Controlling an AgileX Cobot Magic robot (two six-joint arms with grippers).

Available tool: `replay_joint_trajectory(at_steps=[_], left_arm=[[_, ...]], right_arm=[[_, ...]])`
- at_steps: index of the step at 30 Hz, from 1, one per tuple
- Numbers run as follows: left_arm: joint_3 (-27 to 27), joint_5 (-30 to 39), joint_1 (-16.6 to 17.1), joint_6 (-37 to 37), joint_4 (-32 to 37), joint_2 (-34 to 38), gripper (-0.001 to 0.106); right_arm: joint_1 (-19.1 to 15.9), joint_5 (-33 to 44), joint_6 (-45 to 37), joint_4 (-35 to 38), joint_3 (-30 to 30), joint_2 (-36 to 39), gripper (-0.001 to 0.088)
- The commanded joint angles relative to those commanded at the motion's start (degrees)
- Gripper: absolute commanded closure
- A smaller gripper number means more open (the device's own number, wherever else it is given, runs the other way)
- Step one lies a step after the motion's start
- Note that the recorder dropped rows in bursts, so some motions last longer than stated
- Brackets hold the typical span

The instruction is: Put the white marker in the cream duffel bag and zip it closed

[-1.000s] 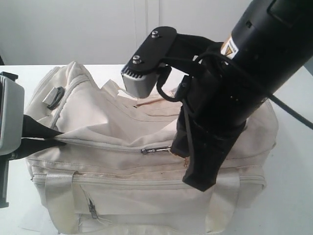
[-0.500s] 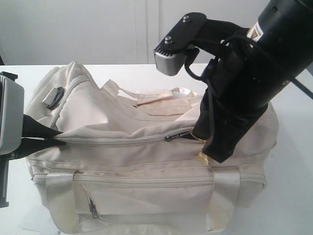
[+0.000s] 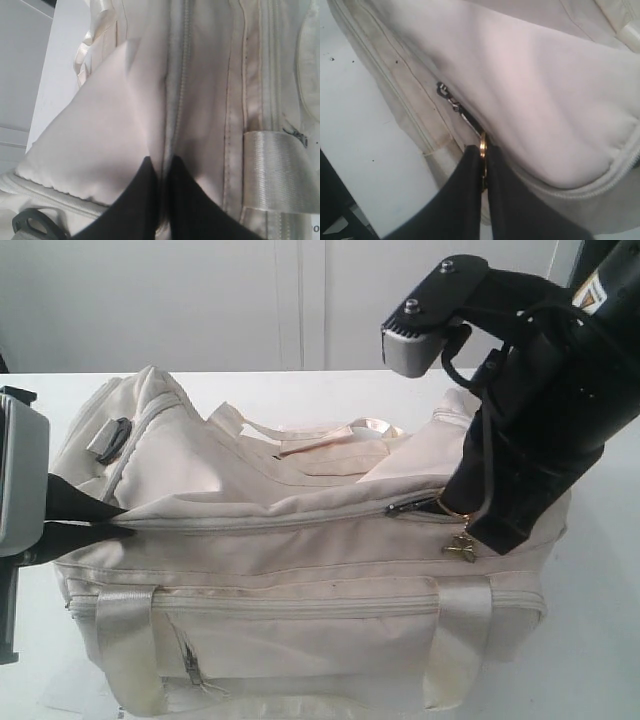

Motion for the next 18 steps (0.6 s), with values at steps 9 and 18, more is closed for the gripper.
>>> replay_joint_trajectory(at_steps=[9, 18], left_arm=[[0.00, -0.48, 0.00, -4.18, -12.55, 0.00, 0.100], [-0.11, 4.40, 0.00, -12.62, -17.35, 0.00, 0.039]], right_arm=[[-0.90, 0.00, -0.75, 4.33, 0.00, -0.29, 0.0868], [-0.90, 0.00, -0.75, 4.93, 0.00, -0.29, 0.0868]])
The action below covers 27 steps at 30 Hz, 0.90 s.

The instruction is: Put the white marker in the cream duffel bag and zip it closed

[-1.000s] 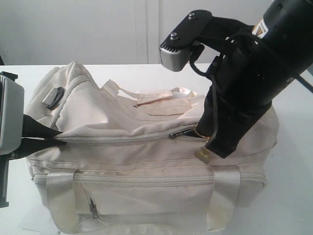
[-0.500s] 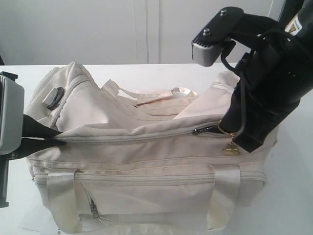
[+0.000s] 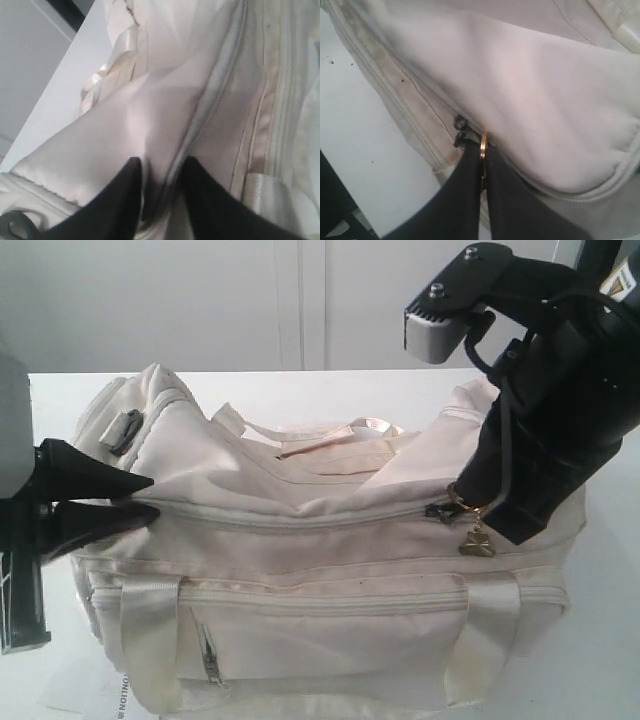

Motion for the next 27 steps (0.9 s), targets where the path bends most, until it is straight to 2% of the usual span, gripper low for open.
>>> replay_joint_trajectory(at_steps=[2, 4, 6, 8, 11, 15, 17, 20, 25, 27], left_arm=[[0.00, -2.06, 0.00, -8.38, 3.74, 0.00, 0.014], [-0.21, -1.23, 0.00, -15.65, 10.65, -0.23, 0.000], [-1.09, 4.32, 0.00, -21.73, 16.90, -1.54, 0.001], [-2.44, 9.22, 0.00, -24.66, 17.70, -3.13, 0.003], [-4.82, 13.27, 0.00, -26.08, 14.00, -6.76, 0.008], [-8.61, 15.02, 0.00, -25.86, 9.99, -9.85, 0.021], [-10.27, 15.82, 0.00, -25.86, 8.32, -10.01, 0.027], [-13.09, 19.59, -0.42, -27.65, 6.05, -7.17, 0.027], [-16.64, 20.12, -5.73, -30.40, 8.49, -0.98, 0.027], [-18.01, 18.89, -9.90, -31.42, 11.88, 1.52, 0.027]], right_arm=[[0.00, 0.00, 0.00, -0.01, 0.00, 0.00, 0.0868], [0.00, 0.00, 0.00, -0.01, 0.00, 0.00, 0.0868], [0.00, 0.00, 0.00, -0.01, 0.00, 0.00, 0.0868], [0.00, 0.00, 0.00, -0.01, 0.00, 0.00, 0.0868], [0.00, 0.00, 0.00, 0.11, 0.00, 0.00, 0.0868], [0.00, 0.00, 0.45, 0.28, 0.00, 0.00, 0.0868], [0.00, 0.00, 0.55, 0.95, 0.00, 0.00, 0.0868], [0.00, 0.00, 0.55, 1.45, 0.00, 0.00, 0.0868], [0.00, 0.00, 0.55, 1.34, 0.00, 0.00, 0.0868], [0.00, 0.00, 0.55, 1.34, 0.00, 0.00, 0.0868]])
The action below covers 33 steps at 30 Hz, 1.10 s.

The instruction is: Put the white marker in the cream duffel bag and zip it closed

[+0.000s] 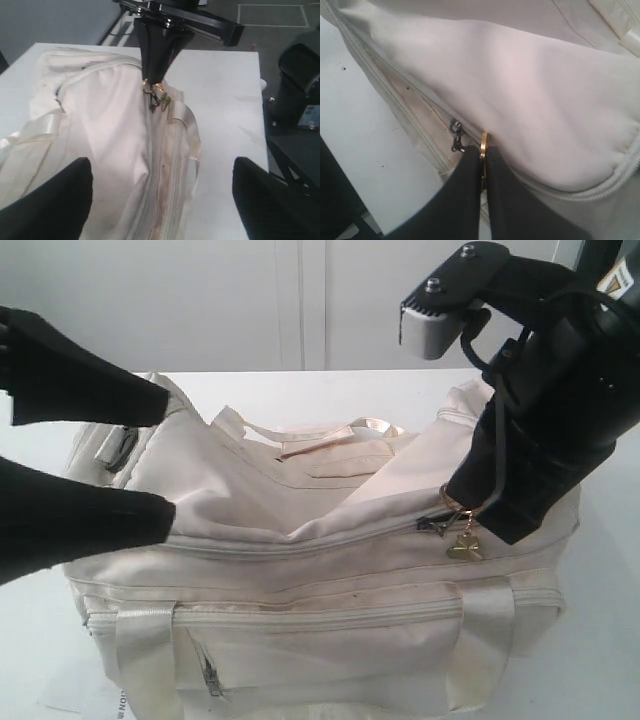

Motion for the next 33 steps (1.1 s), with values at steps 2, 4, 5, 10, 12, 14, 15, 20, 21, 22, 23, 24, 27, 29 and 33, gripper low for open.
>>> replay_joint_trajectory(at_steps=[2, 4, 5, 10, 12, 14, 15, 20, 21, 22, 23, 24, 27, 29, 33], left_arm=[[-0.65, -5.02, -5.20, -4.18, 4.18, 2.40, 0.027], [-0.75, -10.23, -10.42, -6.00, 7.27, 4.33, 0.027], [-0.75, -12.51, -13.41, -6.39, 8.86, 5.48, 0.027], [-0.75, -26.07, -24.89, -11.96, 14.36, 11.58, 0.027], [-1.11, -30.24, -27.89, -13.29, 19.92, 14.94, 0.027], [-2.31, -33.52, -28.33, -16.75, 20.33, 17.31, 0.027], [-2.77, -34.63, -28.33, -17.17, 20.43, 17.82, 0.027], [-7.51, -36.79, -28.33, -17.17, 21.43, 18.77, 0.027], [-8.00, -35.09, -28.33, -17.17, 21.43, 19.91, 0.027], [-8.15, -34.80, -28.33, -17.17, 21.59, 21.05, 0.027], [-8.15, -35.11, -28.33, -17.17, 21.76, 22.36, 0.028], [-8.15, -35.39, -28.33, -17.17, 21.76, 23.43, 0.029], [-8.15, -35.07, -28.33, -17.17, 21.76, 25.81, 0.037], [-8.15, -35.19, -28.33, -17.17, 21.76, 26.65, 0.048], [-8.04, -35.05, -28.33, -17.17, 21.76, 26.55, 0.086]], right_arm=[[0.00, 0.00, 0.00, 0.00, 0.00, 0.00, 0.0868], [0.00, 0.00, 0.00, 0.00, 0.00, 0.00, 0.0868], [0.00, 0.00, 0.00, 0.00, 0.00, 0.00, 0.0868], [0.00, 0.00, 0.46, 0.00, 0.00, 0.00, 0.0868], [0.00, 0.00, 0.47, 0.00, 0.00, 0.00, 0.0868], [0.00, 0.00, 0.47, 0.00, 0.00, 0.00, 0.0868], [0.00, 0.00, 0.47, 0.00, 0.00, 0.00, 0.0868], [0.00, 0.00, 0.47, 0.00, 0.00, 0.00, 0.0868], [0.00, 0.00, 0.47, 0.00, 0.00, 0.00, 0.0868], [0.00, 0.00, 0.47, 0.00, 0.00, 0.00, 0.0868], [0.00, 0.00, 0.47, 0.00, 0.00, 0.00, 0.0868], [0.00, 0.00, 0.67, 0.00, 0.00, 0.00, 0.0868], [0.00, 0.00, 0.88, 0.00, 0.00, 0.00, 0.0868], [0.00, 0.00, 0.88, -0.12, 0.00, 0.00, 0.0868], [0.00, 0.00, 0.88, -0.59, 0.00, 0.00, 0.0868]])
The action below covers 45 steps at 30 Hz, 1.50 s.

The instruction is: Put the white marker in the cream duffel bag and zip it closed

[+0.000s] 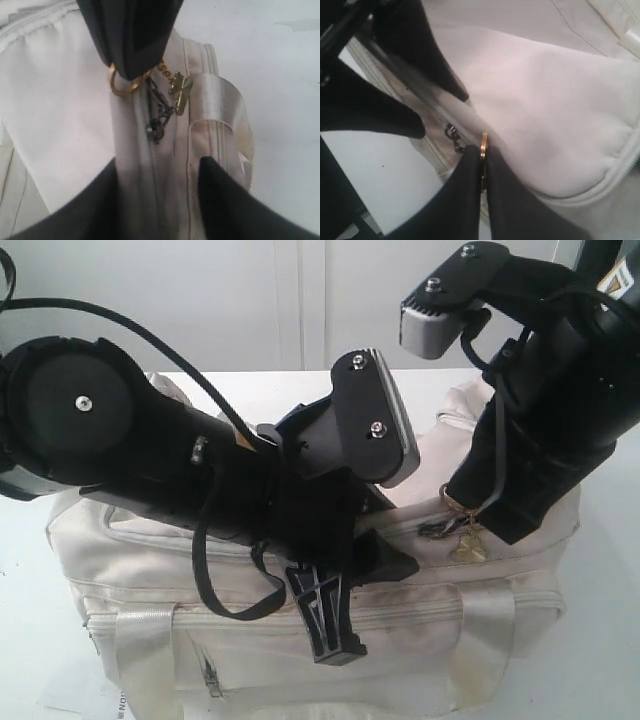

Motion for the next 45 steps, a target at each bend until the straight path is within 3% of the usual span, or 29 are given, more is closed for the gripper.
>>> replay_joint_trajectory(at_steps=[2, 8, 19, 30, 45], left_arm=[[0.00, 0.01, 0.00, 0.00, 0.00, -0.09, 0.105], [0.00, 1.09, 0.00, 0.00, 0.00, -0.09, 0.105], [0.00, 1.67, 0.00, 0.00, 0.00, -0.09, 0.105], [0.00, 3.97, 0.00, 0.26, 0.43, -0.09, 0.105], [0.00, 5.59, 0.00, 2.36, 2.13, -0.09, 0.105]], right_arm=[[0.00, 0.00, 0.00, -0.76, 0.00, 0.00, 0.0868], [0.00, 0.00, 5.18, -9.00, 0.00, -0.10, 0.0868], [0.00, 0.00, 5.42, -16.47, 0.00, -0.10, 0.0868], [0.00, -0.35, 4.52, -20.54, 0.00, 0.00, 0.0868], [0.00, -10.28, 2.54, -24.43, 0.00, 1.21, 0.0868]])
